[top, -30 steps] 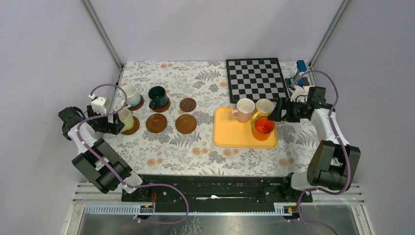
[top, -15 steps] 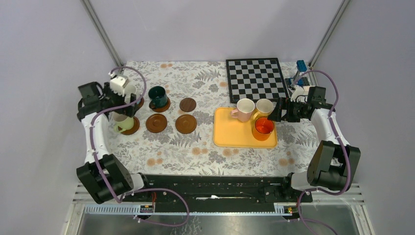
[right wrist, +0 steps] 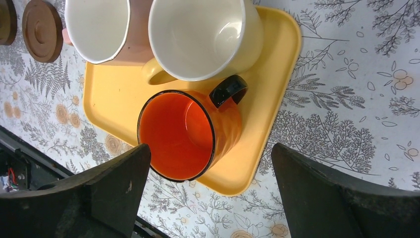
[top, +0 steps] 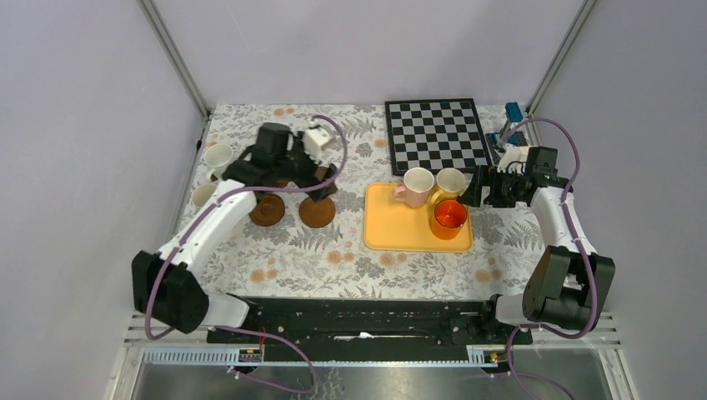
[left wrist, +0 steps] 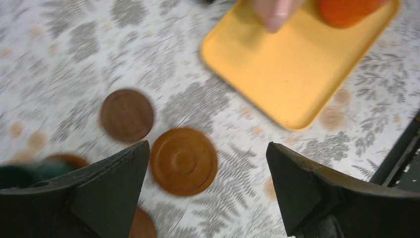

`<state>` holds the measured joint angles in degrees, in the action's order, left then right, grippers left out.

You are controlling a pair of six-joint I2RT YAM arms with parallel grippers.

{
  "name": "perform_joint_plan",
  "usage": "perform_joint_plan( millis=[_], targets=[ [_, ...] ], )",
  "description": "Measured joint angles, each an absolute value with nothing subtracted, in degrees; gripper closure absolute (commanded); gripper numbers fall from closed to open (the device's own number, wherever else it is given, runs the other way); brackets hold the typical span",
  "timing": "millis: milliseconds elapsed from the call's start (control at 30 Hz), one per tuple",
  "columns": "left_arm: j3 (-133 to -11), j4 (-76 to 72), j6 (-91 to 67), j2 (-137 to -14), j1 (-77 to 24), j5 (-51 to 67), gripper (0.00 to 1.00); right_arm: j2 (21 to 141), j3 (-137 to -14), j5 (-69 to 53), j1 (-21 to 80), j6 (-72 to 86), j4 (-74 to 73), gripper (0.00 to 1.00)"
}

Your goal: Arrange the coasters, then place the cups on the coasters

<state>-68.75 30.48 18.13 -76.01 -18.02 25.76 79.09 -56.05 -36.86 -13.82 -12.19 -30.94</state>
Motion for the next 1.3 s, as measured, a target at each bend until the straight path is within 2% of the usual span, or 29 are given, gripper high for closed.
perform_joint_plan(
  millis=[167,333,500,600,1000,1200,1300],
  targets=[
    [-71.26,27.09,17.32,-86.11,-28.82,25.98,0.02,76.58,-56.36,-36.49,-13.82,-12.19,-31.31,0.02],
    [-78.63,25.1,17.32,-99.77,-34.02,26.28,0.13,74.59,-58.13,-36.1,-13.82,-12.21,-31.53,0.02],
    [-82.41,24.05,17.54,-105.75,-37.15,25.96,0.22,73.67,-58.35,-35.03,-13.82,-12.12,-31.38,0.02],
    [-85.62,22.79,17.74,-108.99,-38.63,25.39,0.31,73.49,-58.35,-33.98,-13.8,-12.1,-31.38,0.02],
    [-94.26,21.56,17.54,-119.15,-41.8,24.95,0.52,72.2,-57.82,-30.92,-13.82,-12.16,-30.74,0.02],
    [-98.39,22.35,17.54,-122.89,-42.63,24.45,0.75,72.05,-57.34,-30.46,-13.82,-12.19,-30.39,0.02],
    [-99.22,22.92,17.65,-123.85,-42.74,24.4,0.9,71.72,-56.88,-30.39,-13.82,-12.21,-30.11,0.02]
  ],
)
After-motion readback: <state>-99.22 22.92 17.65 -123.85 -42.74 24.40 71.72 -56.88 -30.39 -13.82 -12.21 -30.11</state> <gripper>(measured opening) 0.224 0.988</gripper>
